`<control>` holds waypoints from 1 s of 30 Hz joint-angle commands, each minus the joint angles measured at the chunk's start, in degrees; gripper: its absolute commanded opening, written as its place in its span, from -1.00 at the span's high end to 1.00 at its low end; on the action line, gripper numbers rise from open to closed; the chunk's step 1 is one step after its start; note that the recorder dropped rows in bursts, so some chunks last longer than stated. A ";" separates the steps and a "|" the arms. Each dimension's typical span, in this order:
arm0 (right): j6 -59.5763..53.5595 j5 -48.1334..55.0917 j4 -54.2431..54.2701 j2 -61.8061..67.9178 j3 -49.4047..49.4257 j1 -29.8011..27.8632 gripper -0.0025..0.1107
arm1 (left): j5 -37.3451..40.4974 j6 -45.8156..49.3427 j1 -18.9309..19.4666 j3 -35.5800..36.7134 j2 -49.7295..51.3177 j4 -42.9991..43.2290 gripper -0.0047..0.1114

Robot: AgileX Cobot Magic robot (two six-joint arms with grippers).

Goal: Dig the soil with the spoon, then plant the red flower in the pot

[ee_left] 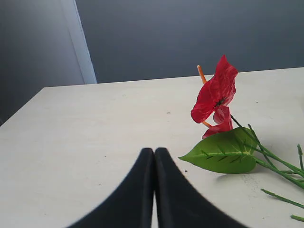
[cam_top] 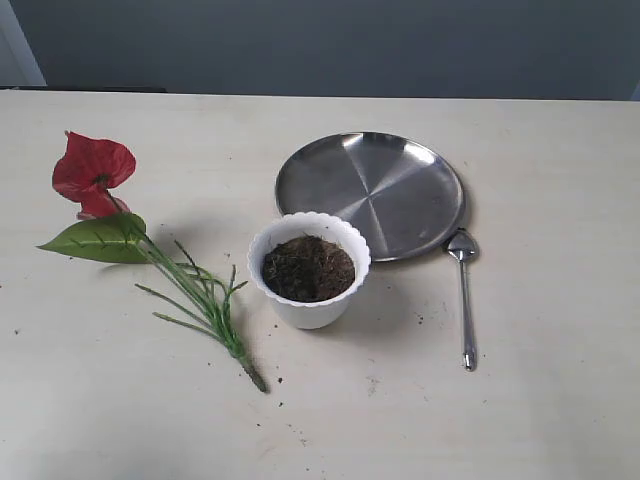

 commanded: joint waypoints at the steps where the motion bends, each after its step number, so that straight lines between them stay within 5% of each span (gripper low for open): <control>1: -0.23 -2.97 -0.28 -0.35 0.12 0.15 0.64 | -0.16 -0.09 -0.41 -0.21 -0.30 -0.44 0.91; 9: 1.06 -13.23 11.19 -0.35 0.12 0.15 0.64 | -0.16 -0.09 -0.41 -0.21 -0.30 -0.44 0.91; 13: 11.67 -20.65 23.74 -0.35 0.12 0.15 0.64 | -0.16 -0.09 -0.41 -0.21 -0.30 -0.44 0.91; 18: 12.38 -21.12 23.74 -0.35 0.12 0.15 0.64 | -0.16 -0.09 -0.41 -0.21 -0.30 -0.44 0.91; 25: 17.03 -39.18 23.33 -0.35 0.12 0.15 0.64 | -0.16 -0.09 -0.41 -0.21 -0.30 -0.44 0.91; 30: 21.74 -23.15 4.49 9.65 -14.20 0.15 0.72 | -0.16 -0.09 -0.41 -0.21 -0.30 -0.44 0.91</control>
